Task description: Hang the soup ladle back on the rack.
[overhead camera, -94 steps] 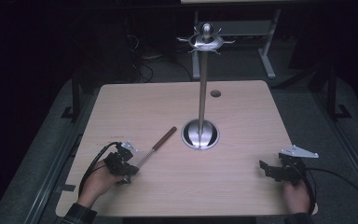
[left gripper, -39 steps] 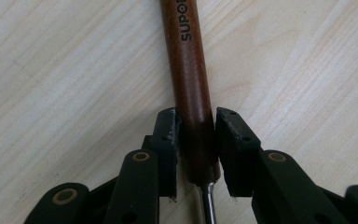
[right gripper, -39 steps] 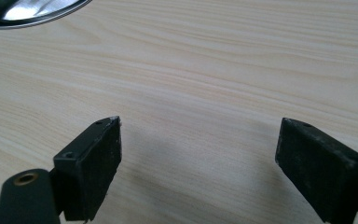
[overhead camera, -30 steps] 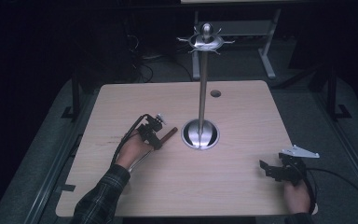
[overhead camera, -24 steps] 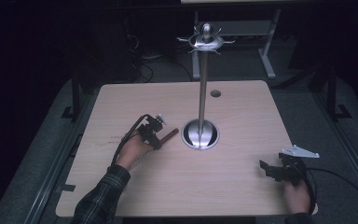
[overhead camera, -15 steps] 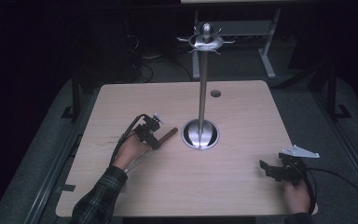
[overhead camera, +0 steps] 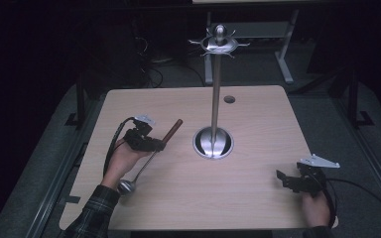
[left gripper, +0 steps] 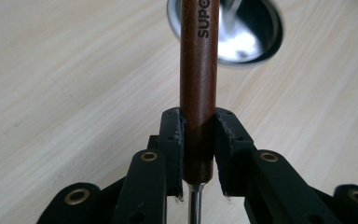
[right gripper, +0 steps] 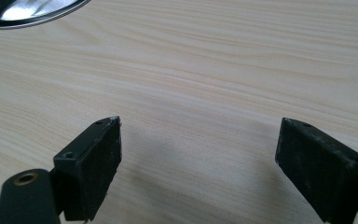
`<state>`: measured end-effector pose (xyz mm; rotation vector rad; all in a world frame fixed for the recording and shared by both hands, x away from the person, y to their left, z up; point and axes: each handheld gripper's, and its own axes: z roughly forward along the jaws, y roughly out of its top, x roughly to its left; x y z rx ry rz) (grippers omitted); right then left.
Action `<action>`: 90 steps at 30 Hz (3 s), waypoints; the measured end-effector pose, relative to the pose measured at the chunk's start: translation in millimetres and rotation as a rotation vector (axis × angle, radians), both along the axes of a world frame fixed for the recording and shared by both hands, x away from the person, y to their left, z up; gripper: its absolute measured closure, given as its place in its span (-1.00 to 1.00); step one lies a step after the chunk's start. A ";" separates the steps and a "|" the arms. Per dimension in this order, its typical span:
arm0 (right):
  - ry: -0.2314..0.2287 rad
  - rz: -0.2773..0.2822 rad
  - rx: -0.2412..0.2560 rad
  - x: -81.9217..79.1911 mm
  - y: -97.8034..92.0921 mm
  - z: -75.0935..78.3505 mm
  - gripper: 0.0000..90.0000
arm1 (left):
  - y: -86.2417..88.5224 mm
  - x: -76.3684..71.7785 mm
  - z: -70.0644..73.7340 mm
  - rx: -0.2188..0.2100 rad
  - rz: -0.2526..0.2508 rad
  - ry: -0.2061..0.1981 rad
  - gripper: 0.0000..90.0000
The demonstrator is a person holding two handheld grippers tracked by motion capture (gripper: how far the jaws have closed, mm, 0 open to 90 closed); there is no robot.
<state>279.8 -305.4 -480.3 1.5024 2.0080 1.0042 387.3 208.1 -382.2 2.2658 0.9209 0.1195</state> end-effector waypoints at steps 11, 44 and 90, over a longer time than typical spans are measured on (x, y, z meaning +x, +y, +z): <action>0.000 -0.002 -0.002 0.0 0.3 0.0 -0.70 | 6.3 -18.7 35.9 -0.168 -0.050 -0.119 0.66; 0.002 0.001 0.001 0.1 0.0 0.0 -0.70 | -46.8 -20.6 157.8 -0.335 -0.222 -0.346 0.65; -0.003 0.004 0.010 0.1 -0.8 0.0 -0.70 | -94.0 15.2 170.1 -0.302 -0.211 -0.325 0.65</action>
